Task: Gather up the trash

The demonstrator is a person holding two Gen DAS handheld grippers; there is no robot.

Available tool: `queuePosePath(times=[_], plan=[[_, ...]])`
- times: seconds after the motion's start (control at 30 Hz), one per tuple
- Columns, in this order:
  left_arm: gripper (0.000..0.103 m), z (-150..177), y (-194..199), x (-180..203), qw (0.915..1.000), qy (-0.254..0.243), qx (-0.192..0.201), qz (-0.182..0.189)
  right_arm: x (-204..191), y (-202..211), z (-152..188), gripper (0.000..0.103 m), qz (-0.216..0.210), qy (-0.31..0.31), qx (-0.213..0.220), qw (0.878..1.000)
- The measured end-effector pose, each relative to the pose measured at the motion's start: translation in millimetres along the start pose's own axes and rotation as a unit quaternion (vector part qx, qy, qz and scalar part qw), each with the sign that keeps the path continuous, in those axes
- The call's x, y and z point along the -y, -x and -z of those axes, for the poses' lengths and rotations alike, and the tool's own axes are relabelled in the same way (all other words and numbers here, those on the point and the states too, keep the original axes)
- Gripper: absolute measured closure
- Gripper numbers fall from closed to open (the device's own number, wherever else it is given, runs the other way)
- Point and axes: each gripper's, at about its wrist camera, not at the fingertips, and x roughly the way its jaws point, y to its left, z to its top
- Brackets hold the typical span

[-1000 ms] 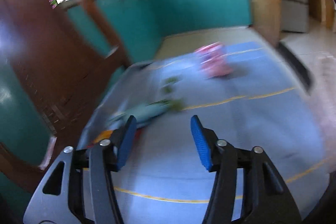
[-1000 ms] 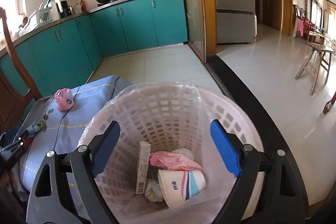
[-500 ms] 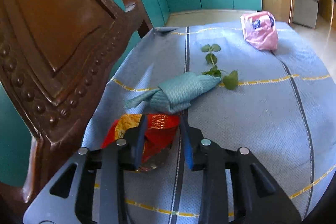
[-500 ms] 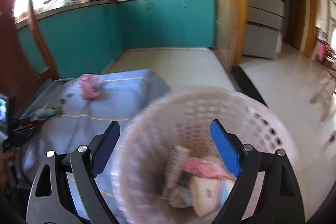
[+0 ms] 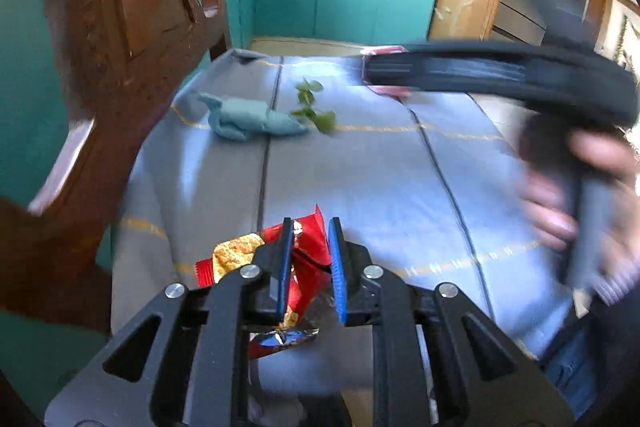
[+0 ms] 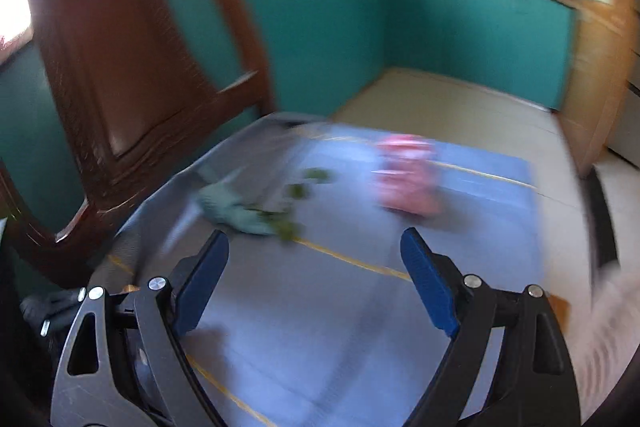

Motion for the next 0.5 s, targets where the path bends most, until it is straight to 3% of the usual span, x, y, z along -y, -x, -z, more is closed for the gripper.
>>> queuePosePath(times=[0.23,0.27,0.3,0.37,0.5], plan=[[0.084,7.6,17.8,-5.9,1.0000,0.004,-0.001,0.008,-48.1,-92.0,-26.2,0.038,-0.037,0.063,-0.085,0.994],[0.084,6.9,17.4,-6.4,1.0000,0.005,-0.001,0.007,-52.5,-99.7,-24.7,0.045,-0.030,0.070,-0.096,0.992],[0.084,6.3,17.0,-6.5,1.0000,0.006,-0.001,0.007,-55.3,-106.8,-21.6,0.069,-0.017,0.076,-0.113,0.990],[0.084,4.5,16.3,-6.6,0.9999,0.008,0.000,0.009,-50.8,-100.2,-16.6,0.084,-0.025,0.066,-0.117,0.991],[0.084,2.1,17.1,-0.7,0.9999,0.005,0.004,0.009,-28.8,-44.5,-2.2,0.088,0.008,0.067,-0.096,0.993]])
